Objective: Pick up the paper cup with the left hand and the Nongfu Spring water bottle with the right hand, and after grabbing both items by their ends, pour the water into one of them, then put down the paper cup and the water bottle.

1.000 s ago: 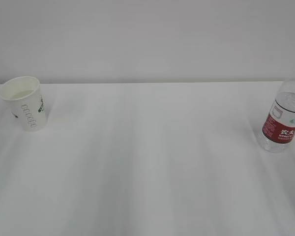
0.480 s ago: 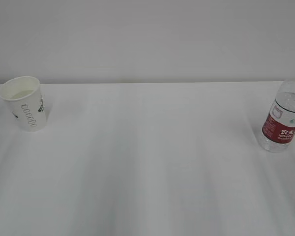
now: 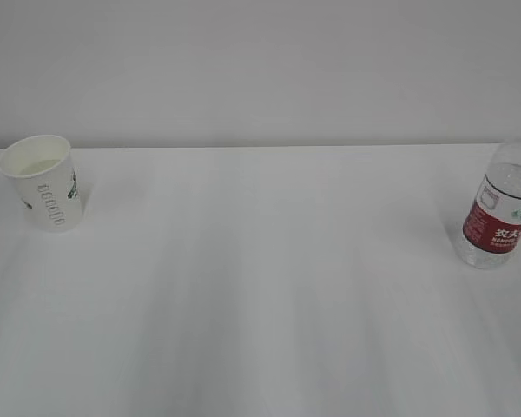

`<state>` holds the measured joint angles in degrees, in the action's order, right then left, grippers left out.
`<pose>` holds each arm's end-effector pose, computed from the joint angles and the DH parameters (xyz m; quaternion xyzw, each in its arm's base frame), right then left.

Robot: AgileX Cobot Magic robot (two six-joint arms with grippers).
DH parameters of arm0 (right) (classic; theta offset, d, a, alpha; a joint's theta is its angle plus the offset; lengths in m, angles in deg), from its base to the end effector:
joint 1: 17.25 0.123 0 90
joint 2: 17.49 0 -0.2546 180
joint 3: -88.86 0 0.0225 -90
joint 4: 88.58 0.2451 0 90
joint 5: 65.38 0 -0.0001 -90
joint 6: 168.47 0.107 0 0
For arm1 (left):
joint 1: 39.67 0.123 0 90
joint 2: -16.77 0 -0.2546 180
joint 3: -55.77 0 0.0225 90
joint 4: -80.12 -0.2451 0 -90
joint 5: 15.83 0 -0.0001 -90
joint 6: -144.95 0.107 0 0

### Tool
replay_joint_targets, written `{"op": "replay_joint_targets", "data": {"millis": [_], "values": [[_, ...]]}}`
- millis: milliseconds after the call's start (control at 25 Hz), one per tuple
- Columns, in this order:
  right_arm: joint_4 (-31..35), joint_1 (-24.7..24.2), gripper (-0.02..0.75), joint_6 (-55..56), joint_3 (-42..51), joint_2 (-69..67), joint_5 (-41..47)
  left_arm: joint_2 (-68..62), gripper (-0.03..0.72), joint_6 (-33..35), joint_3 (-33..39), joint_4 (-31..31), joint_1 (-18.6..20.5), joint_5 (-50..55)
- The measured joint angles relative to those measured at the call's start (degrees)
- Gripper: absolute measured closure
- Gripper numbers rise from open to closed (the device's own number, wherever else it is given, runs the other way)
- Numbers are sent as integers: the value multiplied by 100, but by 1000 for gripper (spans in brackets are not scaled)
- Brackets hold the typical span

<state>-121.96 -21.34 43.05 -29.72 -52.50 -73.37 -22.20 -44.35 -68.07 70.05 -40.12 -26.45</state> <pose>0.1444 -0.0022 0.2644 -0.0118 0.7054 -0.0082 0.7086 0.1546 -0.0046 0.2935 0.0181 0.6732 -0.0099 0.7391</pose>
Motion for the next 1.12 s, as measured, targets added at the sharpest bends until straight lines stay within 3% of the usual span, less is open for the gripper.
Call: {"op": "replay_joint_targets", "data": {"millis": [280, 480, 760, 920, 1120], "values": [[-1025, 0, 150, 1042, -176, 52, 159, 200, 99, 0, 0, -13, 0, 413], [-2557, 0, 150, 2449, -320, 65, 148, 200, 99, 0, -67, -13, 0, 690], [-5088, 0, 150, 4707, -347, 431, 56, 613, 104, 0, -753, 109, 0, 2203], [-6583, 0, 150, 6175, -347, 625, -118, 1113, 108, 0, -783, 133, 0, 2810], [-7151, 0, 150, 7153, -347, 653, -500, 1593, 108, 0, -787, 131, 0, 3496]]}}
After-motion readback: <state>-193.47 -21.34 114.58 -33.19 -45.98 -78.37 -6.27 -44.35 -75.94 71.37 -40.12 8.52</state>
